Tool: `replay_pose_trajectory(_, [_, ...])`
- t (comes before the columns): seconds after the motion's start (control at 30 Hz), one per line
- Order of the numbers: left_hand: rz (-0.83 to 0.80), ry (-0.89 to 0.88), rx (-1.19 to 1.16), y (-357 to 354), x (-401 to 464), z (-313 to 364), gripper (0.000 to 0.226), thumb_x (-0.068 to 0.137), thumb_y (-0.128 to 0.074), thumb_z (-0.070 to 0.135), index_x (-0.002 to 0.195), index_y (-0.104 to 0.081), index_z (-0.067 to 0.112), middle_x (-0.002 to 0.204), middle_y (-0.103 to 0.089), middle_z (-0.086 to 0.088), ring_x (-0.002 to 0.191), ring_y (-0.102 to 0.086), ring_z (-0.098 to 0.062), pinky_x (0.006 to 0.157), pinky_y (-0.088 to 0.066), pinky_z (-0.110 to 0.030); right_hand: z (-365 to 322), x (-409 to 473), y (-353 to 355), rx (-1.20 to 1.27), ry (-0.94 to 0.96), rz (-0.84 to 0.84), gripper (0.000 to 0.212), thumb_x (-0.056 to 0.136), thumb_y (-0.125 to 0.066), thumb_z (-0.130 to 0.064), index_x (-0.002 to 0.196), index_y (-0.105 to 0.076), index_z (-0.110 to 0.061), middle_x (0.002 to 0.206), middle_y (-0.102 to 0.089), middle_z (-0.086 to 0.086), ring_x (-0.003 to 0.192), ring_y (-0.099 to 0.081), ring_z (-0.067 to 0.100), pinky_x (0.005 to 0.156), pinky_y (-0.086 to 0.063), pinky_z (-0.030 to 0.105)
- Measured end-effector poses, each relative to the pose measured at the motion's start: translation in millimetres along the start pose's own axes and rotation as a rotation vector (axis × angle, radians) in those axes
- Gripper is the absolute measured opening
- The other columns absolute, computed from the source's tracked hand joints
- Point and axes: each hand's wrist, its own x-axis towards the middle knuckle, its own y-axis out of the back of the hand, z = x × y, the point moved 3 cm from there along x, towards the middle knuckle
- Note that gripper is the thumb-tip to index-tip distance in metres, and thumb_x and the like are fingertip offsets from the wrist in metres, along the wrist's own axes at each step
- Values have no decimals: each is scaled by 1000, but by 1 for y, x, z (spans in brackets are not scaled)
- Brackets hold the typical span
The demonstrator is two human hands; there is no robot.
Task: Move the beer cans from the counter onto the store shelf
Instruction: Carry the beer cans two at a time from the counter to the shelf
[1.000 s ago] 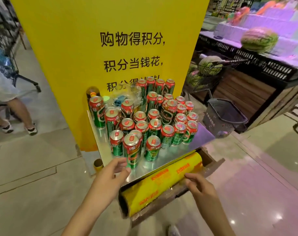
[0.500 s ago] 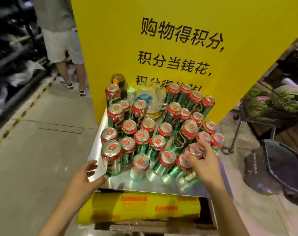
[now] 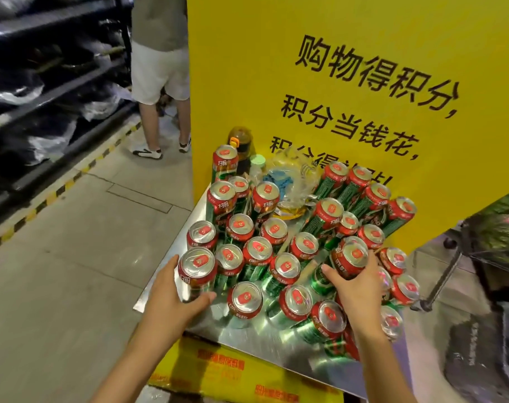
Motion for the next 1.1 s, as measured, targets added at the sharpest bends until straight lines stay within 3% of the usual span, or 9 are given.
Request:
replay_pose_trajectory(0.13, [90, -42, -2, -10, 0, 3, 86, 62, -86, 31, 134, -40, 18, 131, -48, 0, 118, -44, -13, 98, -35, -30, 5, 6, -5, 37, -70, 76, 88, 64, -87, -30, 133, -34, -16, 126, -57, 10, 113, -58, 27, 96, -49, 45])
replay_pose_trajectory(0.23, [150, -56, -32, -17, 3, -2, 80, 63, -85, 26, 130, -41, 22, 127, -50, 2, 114, -47, -12, 97, -39, -32, 4, 7, -6, -18, -61, 102, 78, 68, -85, -22, 127, -35, -15, 117, -60, 11, 103, -61, 28, 88, -51, 40])
replay_pose_trajectory(0.37, [262, -47, -41, -27, 6, -1, 70, 63, -85, 22, 117, -41, 32, 118, -53, 4, 106, -51, -14, 89, -42, -30, 5, 15, -7, -86, -33, 78, 77, 65, -86, -29, 128, -43, -17, 119, -60, 4, 108, -59, 25, 89, -51, 39])
replay_pose_trajectory(0.5, [303, -45, -9, -25, 9, -5, 65, 62, -85, 23, 117, -51, 24, 114, -56, 1, 101, -53, -14, 85, -43, -31, 13, 24, -8, -143, 20, 1, 59, 58, -84, -40, 109, -58, -23, 105, -63, -2, 96, -61, 19, 80, -54, 38])
replay_pose_trajectory(0.63, [322, -23, -55, -15, 10, -6, 63, 61, -86, 25, 116, -55, 24, 112, -61, 2, 104, -57, -20, 89, -47, -39, 9, 25, 1, -50, 28, 24, 51, 61, -86, -29, 105, -62, -24, 102, -65, -3, 92, -61, 16, 76, -47, 31])
replay_pose_trajectory(0.8, [371, -79, -94, 7, 7, 17, 64, 62, -85, 23, 117, -55, 23, 113, -58, 5, 104, -53, -13, 86, -40, -29, -17, 30, 29, 71, 55, 65, 56, 59, -88, -27, 108, -60, -23, 104, -66, -3, 93, -62, 17, 80, -49, 33])
replay_pose_trajectory(0.9, [412, -120, -136, 22, 3, 39, 65, 62, -85, 19, 119, -53, 22, 115, -55, 5, 104, -50, -11, 87, -37, -28, -41, 28, 50, 163, 98, 94, 55, 63, -87, -23, 108, -56, -22, 104, -64, -1, 92, -61, 17, 71, -44, 23])
replay_pose_trajectory(1.0, [418, -166, -244, 35, -2, 63, 65, 62, -83, 21, 119, -51, 27, 119, -56, 3, 107, -53, -15, 90, -41, -30, -69, 19, 69, 347, 151, 125, 53, 67, -84, -18, 111, -56, -23, 101, -64, -6, 88, -61, 7, 67, -44, 11])
replay_pose_trajectory(1.1, [387, -222, -374, 47, -8, 89, 72, 53, -88, 34, 116, -54, 29, 114, -62, 6, 106, -58, -14, 90, -47, -33, -99, 8, 80, 500, 209, 90, 47, 65, -82, -19, 102, -56, -34, 98, -64, -14, 85, -62, -5, 68, -46, 10])
